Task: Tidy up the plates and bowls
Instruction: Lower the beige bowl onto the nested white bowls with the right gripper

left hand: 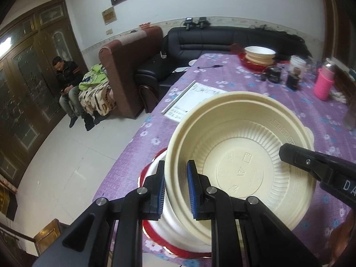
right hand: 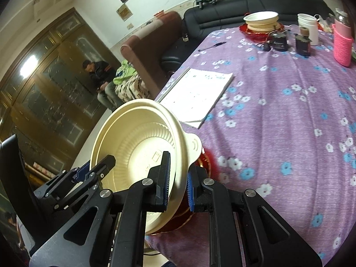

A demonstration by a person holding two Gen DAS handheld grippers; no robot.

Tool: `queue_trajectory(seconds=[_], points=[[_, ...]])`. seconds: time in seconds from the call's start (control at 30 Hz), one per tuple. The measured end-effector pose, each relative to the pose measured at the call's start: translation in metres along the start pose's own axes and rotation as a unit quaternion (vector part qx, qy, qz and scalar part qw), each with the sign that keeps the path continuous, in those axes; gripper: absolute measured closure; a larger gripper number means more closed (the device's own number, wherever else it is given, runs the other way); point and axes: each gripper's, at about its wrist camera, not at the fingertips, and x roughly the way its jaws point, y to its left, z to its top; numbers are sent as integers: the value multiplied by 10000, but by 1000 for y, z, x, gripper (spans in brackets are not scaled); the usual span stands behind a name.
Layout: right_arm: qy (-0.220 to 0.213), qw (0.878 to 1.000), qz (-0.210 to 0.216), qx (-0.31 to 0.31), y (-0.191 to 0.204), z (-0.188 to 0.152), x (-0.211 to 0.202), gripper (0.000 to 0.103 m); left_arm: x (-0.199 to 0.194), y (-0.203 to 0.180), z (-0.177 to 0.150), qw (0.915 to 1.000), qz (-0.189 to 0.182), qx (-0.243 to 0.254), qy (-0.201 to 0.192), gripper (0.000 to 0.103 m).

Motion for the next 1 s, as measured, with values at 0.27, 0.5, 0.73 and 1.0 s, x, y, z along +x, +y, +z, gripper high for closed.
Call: queue_trajectory(seconds=[0.27, 0.5, 0.73, 1.0], points=[[202, 9997, 42, -126, 14, -8, 19, 90, 9, 19, -9, 9998, 118, -142, 98, 86], [302, 9994, 72, -161, 19, -13, 27, 90, 14, 26, -13, 9995, 170, -203, 162, 86], [357, 9992, 96, -126, 18, -14, 32, 90, 18, 27, -15, 9994, 199, -190, 211, 86], [387, 9991, 118, -99, 17, -14, 37, 90, 22, 29, -15, 9993, 204, -203, 247, 85]])
